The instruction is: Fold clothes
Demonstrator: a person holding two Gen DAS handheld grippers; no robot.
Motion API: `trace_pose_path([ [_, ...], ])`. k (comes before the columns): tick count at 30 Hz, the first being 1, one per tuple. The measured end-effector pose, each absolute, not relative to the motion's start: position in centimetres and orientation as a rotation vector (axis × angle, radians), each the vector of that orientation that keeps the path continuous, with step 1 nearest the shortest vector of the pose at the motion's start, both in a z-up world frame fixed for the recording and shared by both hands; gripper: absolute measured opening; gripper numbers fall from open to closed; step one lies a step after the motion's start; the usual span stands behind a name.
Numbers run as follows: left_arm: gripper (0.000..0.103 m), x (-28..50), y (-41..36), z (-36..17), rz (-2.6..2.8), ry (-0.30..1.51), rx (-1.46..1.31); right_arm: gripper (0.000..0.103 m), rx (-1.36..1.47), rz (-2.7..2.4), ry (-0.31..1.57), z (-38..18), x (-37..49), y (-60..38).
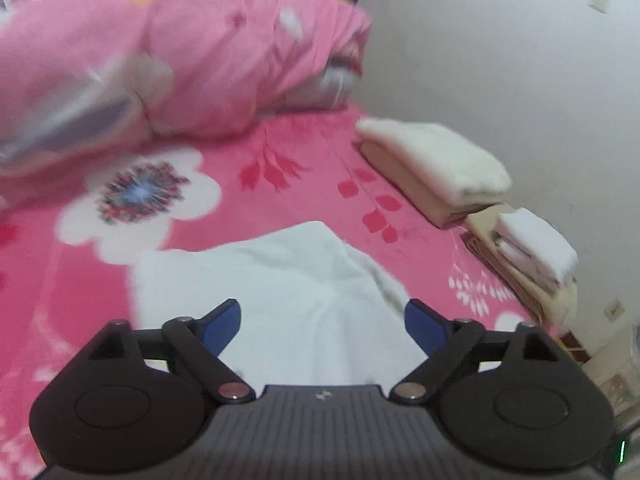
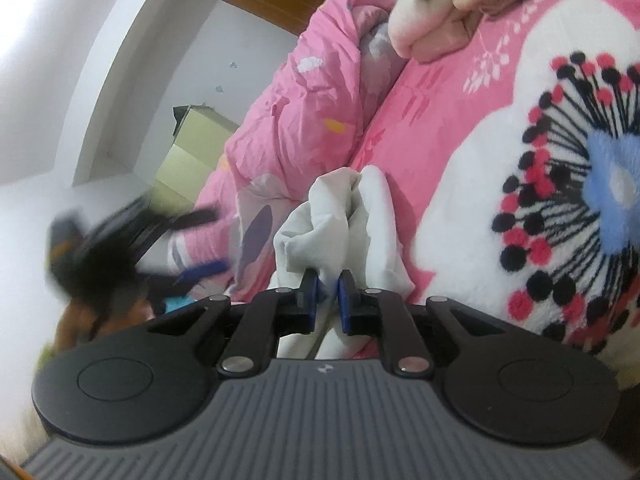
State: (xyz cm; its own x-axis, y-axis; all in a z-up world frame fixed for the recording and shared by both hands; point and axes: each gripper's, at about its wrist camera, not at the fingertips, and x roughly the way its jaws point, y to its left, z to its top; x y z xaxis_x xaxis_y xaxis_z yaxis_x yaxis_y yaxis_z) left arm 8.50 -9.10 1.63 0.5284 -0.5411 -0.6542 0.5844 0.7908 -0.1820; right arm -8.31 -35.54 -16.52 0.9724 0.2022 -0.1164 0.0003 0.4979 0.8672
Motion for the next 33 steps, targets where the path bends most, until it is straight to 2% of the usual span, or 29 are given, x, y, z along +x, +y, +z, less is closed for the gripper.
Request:
trace_pose_path([
  [5,0.092,1.8,-3.2,0.5,-0.647,0.676,0.163,0.028,1.069,0.166,0.235,-15.4,-8.4,-36.0],
  [9,0.092,-3.1,-2.3,-2.9,-0.643,0.630,0.242,0.041,1.024,0.188,0.258,-14.1,-9.1,-35.9],
  [11,0.091,-4.7,-2.6,-4.5,-0.645,0.613,0.259,0.043,1.003,0.188,0.282,-13.6,-9.2,-35.7],
  [13,0.088,-5.4,-3.2,-5.9,-0.631,0.611,0.266,0.044,0.984,0.187,0.309,-13.2,-8.9,-35.6],
  [15,0.076,-5.7,-3.9,-7.0,-0.588,0.610,0.279,0.044,0.955,0.184,0.338,-12.7,-8.5,-35.3],
  [16,0.072,-5.7,-4.1,-7.5,-0.559,0.614,0.283,0.044,0.936,0.180,0.352,-12.5,-8.2,-35.2],
  [17,0.063,-5.6,-4.1,-7.9,-0.534,0.626,0.271,0.044,0.918,0.177,0.367,-12.4,-7.9,-35.0],
  [18,0.059,-5.5,-4.0,-8.2,-0.512,0.643,0.246,0.039,0.899,0.173,0.381,-12.2,-7.6,-34.8],
  [19,0.055,-5.3,-3.8,-8.4,-0.499,0.662,0.207,0.023,0.881,0.169,0.395,-12.0,-7.3,-34.7],
  [20,0.051,-5.1,-3.4,-8.5,-0.499,0.675,0.162,0.013,0.856,0.163,0.409,-11.7,-7.0,-34.4],
  [21,0.045,-5.0,-3.1,-8.5,-0.503,0.678,0.129,0.011,0.827,0.154,0.415,-11.3,-6.9,-34.2],
  [25,0.037,-5.3,-3.5,-8.6,-0.497,0.636,0.158,0.008,0.760,0.132,0.347,-8.9,-7.9,-34.1],
  [27,0.020,-5.5,-4.1,-8.8,-0.498,0.623,0.191,0.008,0.759,0.116,0.360,-9.0,-7.7,-34.5],
  [33,0.015,-7.0,-5.2,-8.1,-0.476,0.563,0.306,0.008,0.756,0.116,0.355,-8.6,-8.5,-34.8],
])
